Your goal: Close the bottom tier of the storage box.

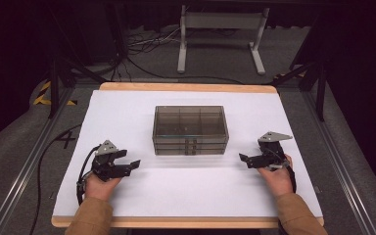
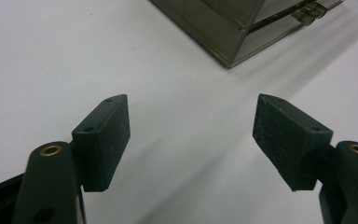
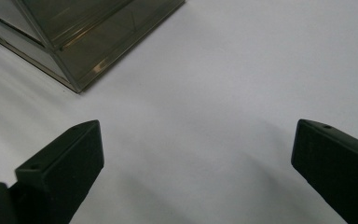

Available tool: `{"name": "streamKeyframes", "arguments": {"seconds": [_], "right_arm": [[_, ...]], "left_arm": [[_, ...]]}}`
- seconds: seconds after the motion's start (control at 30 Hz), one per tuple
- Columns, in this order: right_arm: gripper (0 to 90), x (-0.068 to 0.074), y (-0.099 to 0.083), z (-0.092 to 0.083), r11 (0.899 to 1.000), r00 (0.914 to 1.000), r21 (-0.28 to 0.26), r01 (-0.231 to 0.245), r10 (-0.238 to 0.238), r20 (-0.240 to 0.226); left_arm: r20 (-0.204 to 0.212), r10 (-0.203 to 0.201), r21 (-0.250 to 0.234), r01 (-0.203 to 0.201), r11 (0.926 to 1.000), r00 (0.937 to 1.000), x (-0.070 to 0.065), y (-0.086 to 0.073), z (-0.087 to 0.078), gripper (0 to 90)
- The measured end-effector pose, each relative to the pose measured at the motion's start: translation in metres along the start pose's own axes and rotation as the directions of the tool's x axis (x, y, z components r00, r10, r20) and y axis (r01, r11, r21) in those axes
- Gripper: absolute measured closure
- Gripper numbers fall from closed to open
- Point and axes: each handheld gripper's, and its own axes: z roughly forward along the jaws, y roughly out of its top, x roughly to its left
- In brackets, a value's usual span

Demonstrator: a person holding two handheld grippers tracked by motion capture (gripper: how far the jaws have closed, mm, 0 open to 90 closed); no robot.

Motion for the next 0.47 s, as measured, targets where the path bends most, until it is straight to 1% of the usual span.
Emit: {"name": "streamKeyframes", "arguments": {"seconds": [0.07, 0.13, 0.2, 0.33, 0.47], "right_arm": [[2.4, 0.0007, -0.0006, 0.0015, 1.0, 1.0, 0.003, 0.0, 0.0, -0.003], [1.2, 0.0006, -0.0019, 0.0037, 1.0, 1.0, 0.016, 0.0, 0.0, 0.002], [0.9, 0.0005, -0.0025, 0.0058, 1.0, 1.0, 0.03, -0.003, 0.003, -0.006], [0.5, 0.0018, -0.0031, 0.0094, 0.998, 1.0, 0.057, 0.006, -0.006, -0.003], [0.5, 0.0024, -0.003, 0.0098, 0.998, 0.9999, 0.057, 0.012, -0.012, -0.002]], "left_arm": [[0.002, 0.001, 0.0, -0.001, 1.0, 1.0, 0.0, -0.0001, 0.0001, 28.2], [0.002, 0.001, 0.0, -0.001, 1.0, 1.0, 0.0001, -0.0002, 0.0004, 28.2], [0.002, 0.003, 0.002, -0.003, 1.0, 1.0, 0.0001, -0.0004, 0.0008, 28.2], [0.001, 0.005, 0.003, -0.005, 1.0, 1.0, -0.0001, -0.0003, 0.001, 28.2], [0.002, 0.003, 0.004, -0.003, 1.0, 1.0, 0.0002, -0.0005, 0.0014, 28.1]]}}
